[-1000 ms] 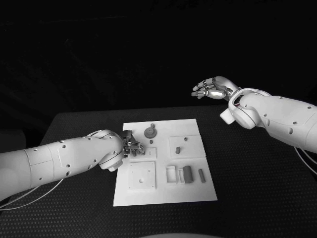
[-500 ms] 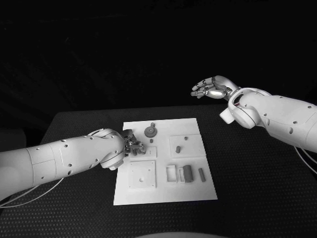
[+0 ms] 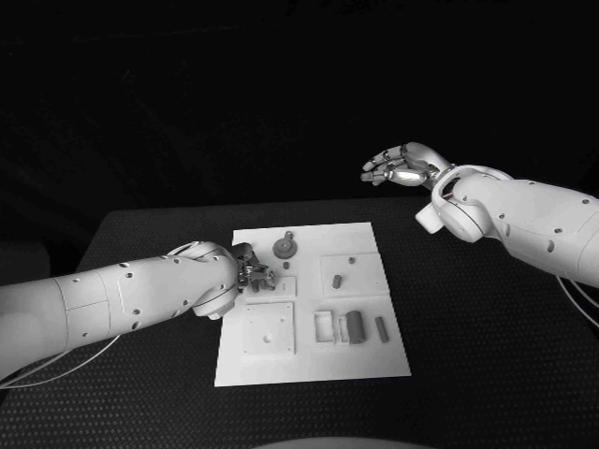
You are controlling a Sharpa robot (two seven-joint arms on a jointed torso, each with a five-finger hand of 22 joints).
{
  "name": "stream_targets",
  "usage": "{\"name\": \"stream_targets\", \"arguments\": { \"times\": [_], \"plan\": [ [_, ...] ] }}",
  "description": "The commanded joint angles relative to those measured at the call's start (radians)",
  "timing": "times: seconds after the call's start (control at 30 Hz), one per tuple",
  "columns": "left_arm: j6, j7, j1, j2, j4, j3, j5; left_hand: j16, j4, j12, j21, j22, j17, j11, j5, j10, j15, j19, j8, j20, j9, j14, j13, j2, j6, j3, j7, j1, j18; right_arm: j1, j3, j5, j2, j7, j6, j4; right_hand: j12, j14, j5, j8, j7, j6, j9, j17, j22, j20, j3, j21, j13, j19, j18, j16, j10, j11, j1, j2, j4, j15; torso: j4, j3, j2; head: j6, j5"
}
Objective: Assemble the parts on the task board
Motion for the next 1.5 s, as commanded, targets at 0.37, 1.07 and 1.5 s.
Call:
{"name": "stream_targets", "arguments": {
  "times": [0.37, 1.07, 1.5],
  "plan": [
    [0.026, 0.005, 0.0, 0.01, 0.0, 0.001, -0.008, 0.021, -0.008, 0.018, 0.011, 0.02, 0.003, -0.051, -0.005, 0.073, -0.03, 0.001, 0.019, -0.011, 0.032, 0.027, 0.012, 0.008, 0.049, 0.023, -0.015, -0.007, 0.073, -0.004, 0.0, -0.008, 0.005, 0.003, 0.021, -0.004, -0.008, -0.008, 0.0, 0.006, 0.031, -0.006, -0.002, 0.001, 0.002, -0.001, -0.001, -0.007, -0.001, -0.005, -0.013, -0.007, 0.005, 0.0, 0.007, -0.001, 0.006, 0.001, 0.0002, -0.0001, 0.0, -0.002, 0.001],
    [0.024, 0.008, 0.0, 0.018, -0.005, 0.001, -0.009, 0.031, -0.006, 0.023, 0.015, 0.018, 0.0, -0.056, -0.051, 0.08, -0.035, 0.004, 0.028, -0.015, 0.036, 0.034, 0.018, 0.005, 0.055, 0.024, -0.019, -0.002, 0.072, -0.005, 0.0, -0.008, 0.007, 0.003, 0.024, -0.006, -0.009, -0.008, 0.0, 0.007, 0.031, -0.006, -0.004, 0.001, 0.004, -0.001, -0.002, -0.008, -0.001, -0.004, -0.013, -0.009, 0.007, 0.0, 0.007, -0.001, 0.007, 0.002, -0.0003, 0.0, 0.0, -0.003, 0.0],
    [0.071, 0.003, 0.0, 0.023, -0.01, 0.001, -0.05, 0.034, -0.012, 0.023, 0.018, 0.02, -0.004, -0.057, -0.027, 0.081, -0.037, 0.006, 0.032, -0.017, 0.037, 0.036, 0.019, 0.002, 0.054, 0.035, -0.02, 0.029, 0.07, -0.005, 0.0, -0.008, 0.008, 0.003, 0.025, -0.008, -0.011, -0.009, 0.0, 0.008, 0.031, -0.006, -0.005, 0.001, 0.005, -0.002, -0.002, -0.009, -0.001, -0.003, -0.013, -0.01, 0.007, 0.0, 0.006, 0.0, 0.008, 0.002, -0.0006, -0.0003, 0.0, -0.005, -0.002]
  ]
}}
